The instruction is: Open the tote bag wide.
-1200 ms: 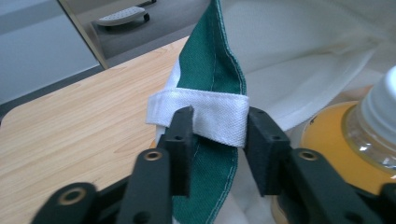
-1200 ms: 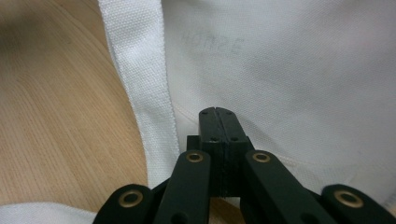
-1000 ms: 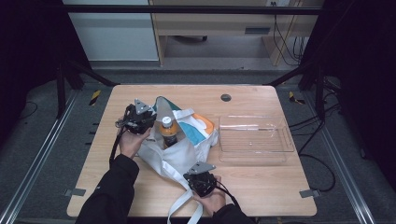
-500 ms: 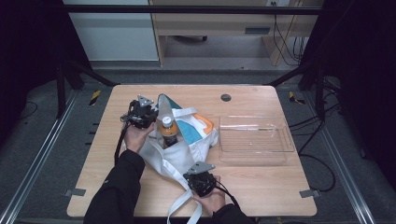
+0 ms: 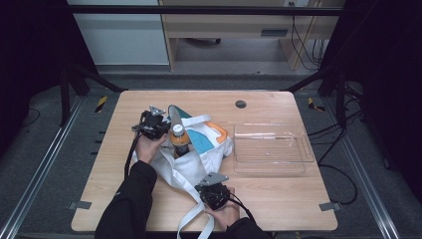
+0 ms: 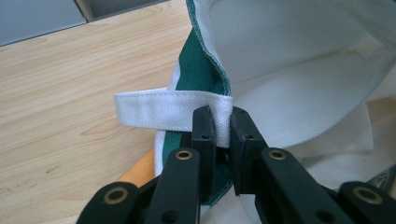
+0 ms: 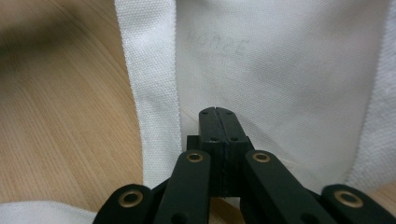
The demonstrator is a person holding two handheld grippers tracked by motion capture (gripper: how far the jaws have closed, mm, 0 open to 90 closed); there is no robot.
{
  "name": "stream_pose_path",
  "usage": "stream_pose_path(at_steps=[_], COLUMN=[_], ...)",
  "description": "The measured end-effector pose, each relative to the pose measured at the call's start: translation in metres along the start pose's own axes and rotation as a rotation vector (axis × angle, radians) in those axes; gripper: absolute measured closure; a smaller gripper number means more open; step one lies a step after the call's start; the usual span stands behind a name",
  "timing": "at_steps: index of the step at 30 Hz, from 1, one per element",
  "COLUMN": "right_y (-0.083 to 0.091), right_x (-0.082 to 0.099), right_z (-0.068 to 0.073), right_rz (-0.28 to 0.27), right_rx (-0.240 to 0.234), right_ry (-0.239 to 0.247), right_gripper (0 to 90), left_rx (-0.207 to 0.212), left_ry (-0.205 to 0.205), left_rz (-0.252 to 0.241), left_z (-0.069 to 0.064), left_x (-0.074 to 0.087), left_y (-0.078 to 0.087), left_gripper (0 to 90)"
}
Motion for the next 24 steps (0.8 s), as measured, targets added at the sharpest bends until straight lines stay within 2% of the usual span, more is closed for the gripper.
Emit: stream_pose_path(at_steps=[3,7,8,10,17,20,24], right_y=[0.0,0.0,0.0,0.001,0.021,0.032,0.046], right_x=[-0.001,-0.001,-0.002,-0.003,-0.023,-0.034,-0.046], right_z=[0.0,-0.001,-0.001,-0.002,-0.004,-0.008,-0.015], right_rz=[-0.001,0.005,0.01,0.011,-0.075,-0.118,-0.171], right_rx=[-0.002,-0.007,-0.011,-0.012,-0.026,-0.011,0.005], right_ry=[0.0,-0.013,-0.01,-0.015,-0.022,-0.01,-0.001], right_gripper=[90.0,90.0,90.0,88.7,83.7,81.5,77.6], left_rx=[0.002,0.008,0.024,0.024,0.022,0.014,0.024], left_ry=[-0.003,-0.003,0.0,-0.011,-0.019,-0.008,0.019], left_rz=[-0.005,-0.026,-0.04,-0.05,-0.099,-0.11,-0.107], left_z=[0.0,0.0,0.001,0.002,0.007,0.009,0.009], left_x=[-0.001,-0.003,-0.003,-0.002,0.009,0.018,0.034], left_y=[0.006,0.014,0.024,0.033,0.069,0.08,0.087], left_gripper=[79.9,68.7,65.7,62.8,54.5,53.6,53.0])
Point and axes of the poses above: each handheld gripper's, and its own axes: y roughly backward along the jaws, x roughly out of its underside, z roughly to its left, the point moved 8 cm from there along -y, roughly forward along the jaws, and after that the axes turned 2 degrees about y, right-handed, at the moved point
